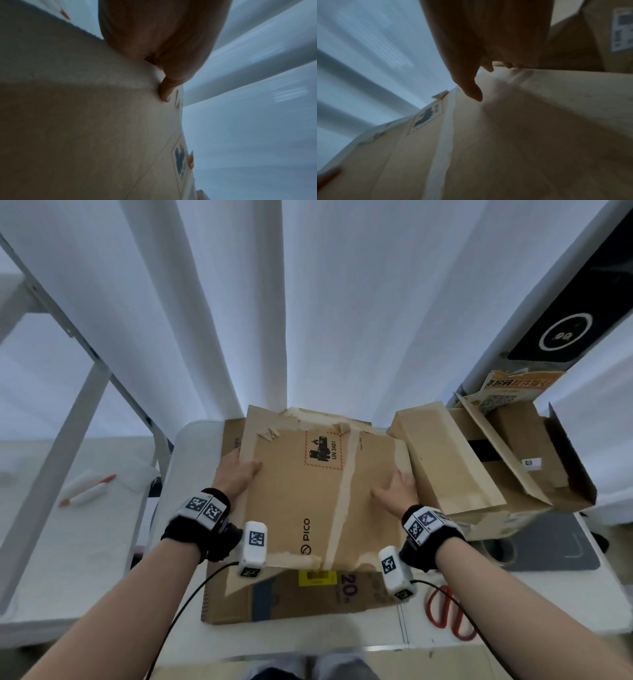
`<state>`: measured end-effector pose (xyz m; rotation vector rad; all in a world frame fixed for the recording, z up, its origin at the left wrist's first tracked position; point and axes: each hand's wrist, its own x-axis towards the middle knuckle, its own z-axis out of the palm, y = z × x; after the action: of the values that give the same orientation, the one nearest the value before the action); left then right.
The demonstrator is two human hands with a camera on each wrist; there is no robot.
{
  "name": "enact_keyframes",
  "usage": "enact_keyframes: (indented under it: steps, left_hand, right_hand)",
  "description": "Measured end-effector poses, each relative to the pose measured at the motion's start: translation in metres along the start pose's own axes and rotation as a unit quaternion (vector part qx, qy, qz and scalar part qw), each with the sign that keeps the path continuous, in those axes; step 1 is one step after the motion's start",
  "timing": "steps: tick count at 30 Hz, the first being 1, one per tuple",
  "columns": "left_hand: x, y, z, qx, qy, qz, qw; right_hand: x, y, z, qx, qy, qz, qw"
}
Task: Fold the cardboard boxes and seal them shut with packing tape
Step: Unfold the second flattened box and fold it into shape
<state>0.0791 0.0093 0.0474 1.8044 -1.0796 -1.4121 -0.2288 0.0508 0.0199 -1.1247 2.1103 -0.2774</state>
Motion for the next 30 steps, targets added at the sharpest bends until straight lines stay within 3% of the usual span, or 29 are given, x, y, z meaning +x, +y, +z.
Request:
enact_keyframes:
  steps: [4,9,16,19,21,24,30]
  left_hand:
    - [-0.013,0.039,0.007,0.014,-0.014,0.021,1.000]
    - [-0.023,0.082,0.008,0.092,-0.025,0.045,0.994]
    - [-0.068,0.158,0.020,0.158,-0.047,0.093,0.982]
    - [-0.089,0.191,0.027,0.199,-0.047,0.129,0.971]
    - [-0.105,0.214,0.034,0.231,-0.035,0.167,0.958]
    - [-0.125,0.248,0.041,0.333,-0.013,0.216,0.918]
    - [-0.143,0.275,0.061,0.478,-0.003,0.226,0.849]
  right_hand:
    - [-0.020,-0.044,-0.016,0.034,-0.088,-0.091,0.991]
    - [-0.039,-0.103,-0.040,0.044,-0.091,-0.159,0.982]
    - [-0.067,-0.164,-0.083,0.085,-0.128,-0.166,0.974]
    - [-0.085,-0.184,-0.104,0.138,-0.178,-0.149,0.963]
    - [-0.099,-0.195,-0.118,0.178,-0.193,-0.148,0.954]
    - [-0.113,-0.208,-0.140,0.225,-0.195,-0.143,0.944]
    - [-0.112,-0.216,-0.167,0.305,-0.204,-0.144,0.919]
